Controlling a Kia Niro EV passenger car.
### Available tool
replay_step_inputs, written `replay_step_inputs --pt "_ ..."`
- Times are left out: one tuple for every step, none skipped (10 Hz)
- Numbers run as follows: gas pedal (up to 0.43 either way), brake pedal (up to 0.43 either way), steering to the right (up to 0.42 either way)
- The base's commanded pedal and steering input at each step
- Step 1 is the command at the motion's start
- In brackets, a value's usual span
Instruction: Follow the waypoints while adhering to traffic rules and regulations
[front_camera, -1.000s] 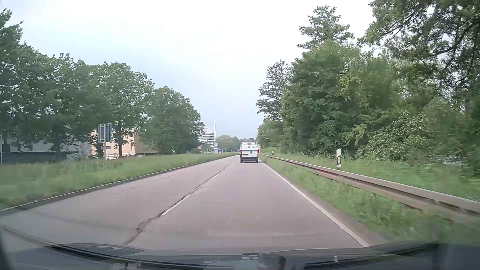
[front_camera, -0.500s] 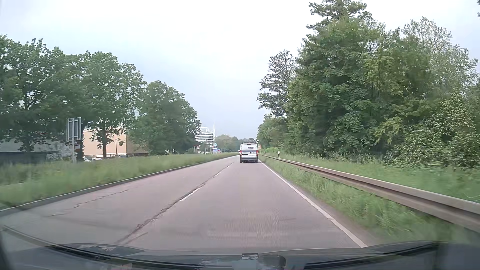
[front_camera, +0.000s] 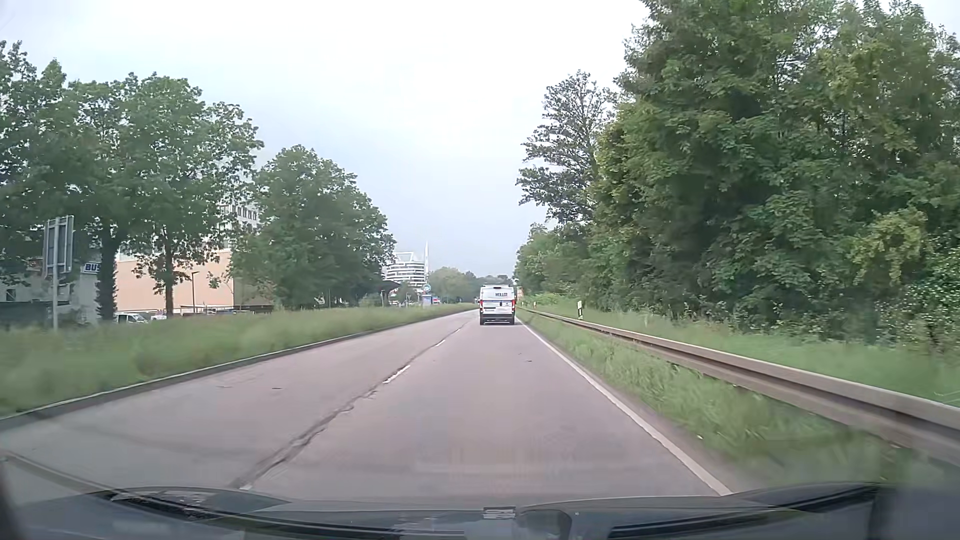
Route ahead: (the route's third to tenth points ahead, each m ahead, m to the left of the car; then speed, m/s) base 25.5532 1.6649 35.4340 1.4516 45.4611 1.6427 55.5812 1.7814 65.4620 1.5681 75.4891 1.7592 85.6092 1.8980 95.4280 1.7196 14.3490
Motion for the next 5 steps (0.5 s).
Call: replay_step_inputs --pt "0.169 0.000 -0.001" --pt "0.169 0.000 -0.001" --pt "0.169 0.000 -0.001" --pt "0.169 0.000 -0.001" --pt "0.169 0.000 -0.001"
